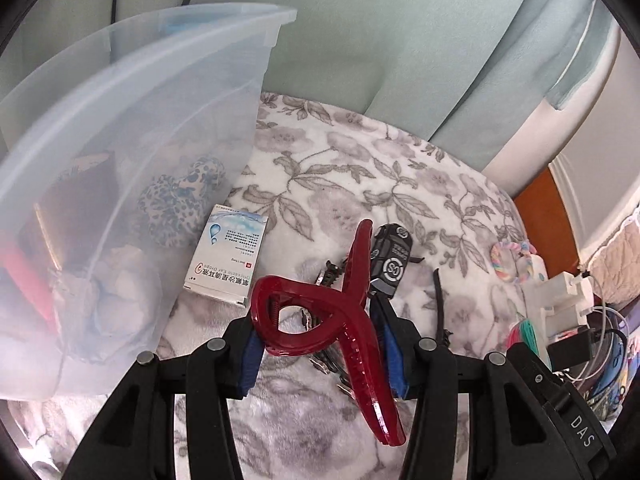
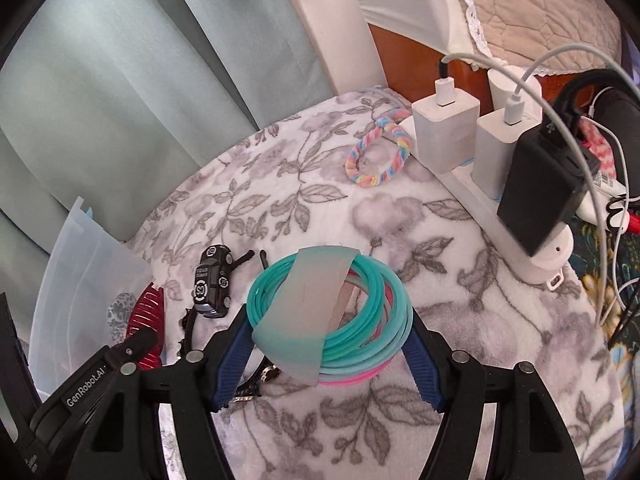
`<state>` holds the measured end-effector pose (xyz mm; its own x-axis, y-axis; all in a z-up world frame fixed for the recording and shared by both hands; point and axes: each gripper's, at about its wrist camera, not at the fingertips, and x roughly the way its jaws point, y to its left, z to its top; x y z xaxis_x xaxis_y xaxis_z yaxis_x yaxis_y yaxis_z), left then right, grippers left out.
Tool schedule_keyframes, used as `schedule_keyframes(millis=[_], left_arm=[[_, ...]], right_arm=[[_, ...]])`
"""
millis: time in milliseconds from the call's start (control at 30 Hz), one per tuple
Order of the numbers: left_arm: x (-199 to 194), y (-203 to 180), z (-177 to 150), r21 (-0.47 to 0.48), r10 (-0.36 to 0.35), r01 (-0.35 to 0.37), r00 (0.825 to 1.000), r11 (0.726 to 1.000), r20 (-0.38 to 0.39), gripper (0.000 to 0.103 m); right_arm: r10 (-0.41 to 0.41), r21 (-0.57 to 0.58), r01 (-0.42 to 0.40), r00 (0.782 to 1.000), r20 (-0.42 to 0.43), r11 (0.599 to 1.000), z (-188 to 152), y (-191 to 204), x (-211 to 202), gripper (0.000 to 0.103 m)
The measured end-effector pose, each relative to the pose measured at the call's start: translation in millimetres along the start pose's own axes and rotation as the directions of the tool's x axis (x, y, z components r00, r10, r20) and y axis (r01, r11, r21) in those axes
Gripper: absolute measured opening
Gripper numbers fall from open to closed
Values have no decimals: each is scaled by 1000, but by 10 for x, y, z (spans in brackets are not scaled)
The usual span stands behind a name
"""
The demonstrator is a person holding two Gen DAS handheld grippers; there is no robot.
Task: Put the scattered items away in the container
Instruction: 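Carry the claw clip and bangles over the clear box and open both grippers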
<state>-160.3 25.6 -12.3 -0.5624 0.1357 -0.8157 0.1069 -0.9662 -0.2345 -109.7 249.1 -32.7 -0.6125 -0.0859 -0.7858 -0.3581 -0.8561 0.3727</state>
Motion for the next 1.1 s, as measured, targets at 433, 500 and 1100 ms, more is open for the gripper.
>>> schedule_keyframes(millis=[433,500,1100], left_arm=[[-1364,-110,123,40,-127,121,965,992,230,52],[-1568,-99,134,39,-140,135,954,990,265,52],[-2958,55,258,31,-244,268,817,963,522,52]], right_arm=[[132,-76,-117,962,239,990,59,425,-1316,73],[148,-91,-128,953,266,988,52,497,-1506,73],[347,-219,-271,785,513,937,-43,998,-3022,73]])
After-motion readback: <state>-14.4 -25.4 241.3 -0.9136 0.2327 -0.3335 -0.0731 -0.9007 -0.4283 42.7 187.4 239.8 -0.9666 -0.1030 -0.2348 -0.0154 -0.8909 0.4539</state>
